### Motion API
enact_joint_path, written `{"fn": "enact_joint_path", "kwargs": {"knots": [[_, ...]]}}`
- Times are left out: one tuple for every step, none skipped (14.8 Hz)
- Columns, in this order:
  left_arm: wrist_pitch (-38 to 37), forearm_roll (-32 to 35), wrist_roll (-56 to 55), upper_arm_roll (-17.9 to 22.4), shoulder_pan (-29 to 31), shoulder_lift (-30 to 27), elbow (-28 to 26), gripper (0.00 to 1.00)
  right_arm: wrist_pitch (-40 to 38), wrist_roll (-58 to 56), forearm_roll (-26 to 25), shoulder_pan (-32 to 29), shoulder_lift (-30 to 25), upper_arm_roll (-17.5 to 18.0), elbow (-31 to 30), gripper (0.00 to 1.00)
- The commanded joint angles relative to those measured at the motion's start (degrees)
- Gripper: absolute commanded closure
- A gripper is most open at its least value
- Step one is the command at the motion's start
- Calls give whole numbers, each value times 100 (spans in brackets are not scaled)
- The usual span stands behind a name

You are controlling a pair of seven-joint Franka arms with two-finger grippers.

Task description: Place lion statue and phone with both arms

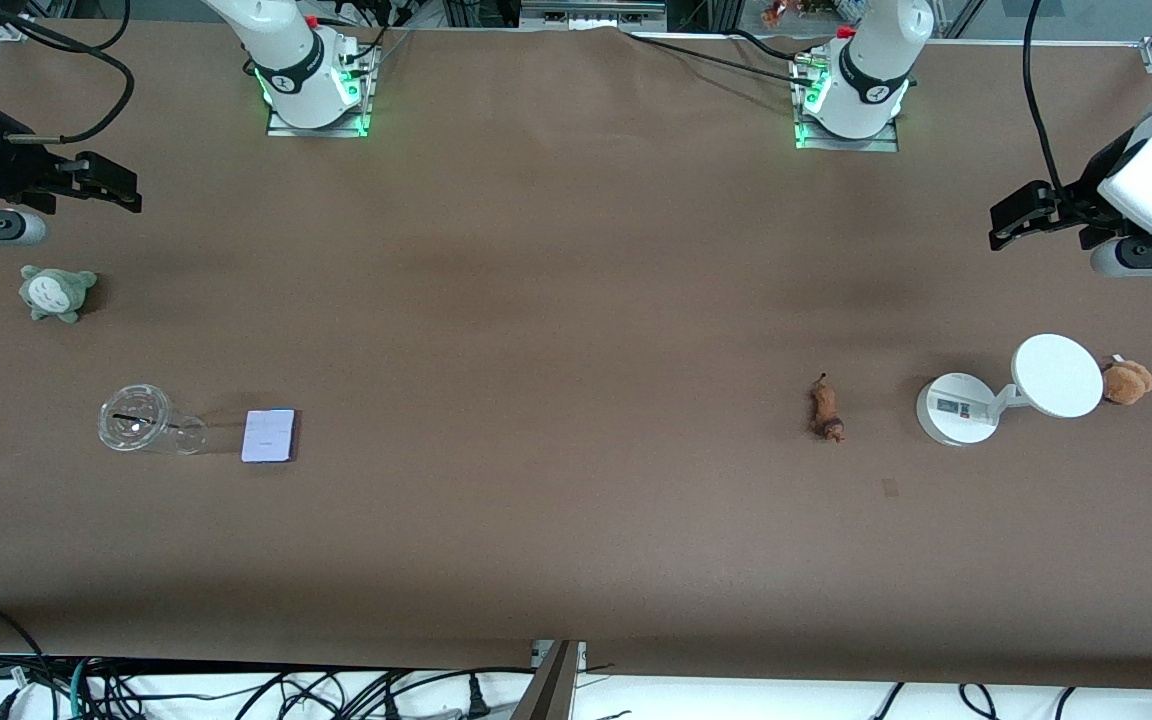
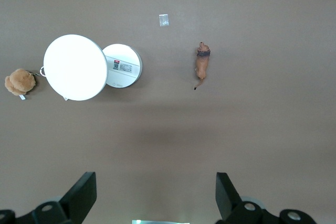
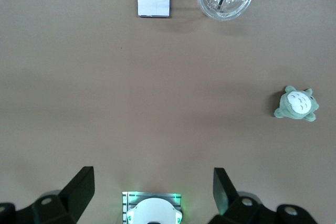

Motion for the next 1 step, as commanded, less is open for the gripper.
{"fn": "enact_joint_path", "kwargs": {"knots": [[7, 190, 83, -17, -3, -80, -83, 0, -67, 2, -59, -112, 22, 81, 114, 0]]}}
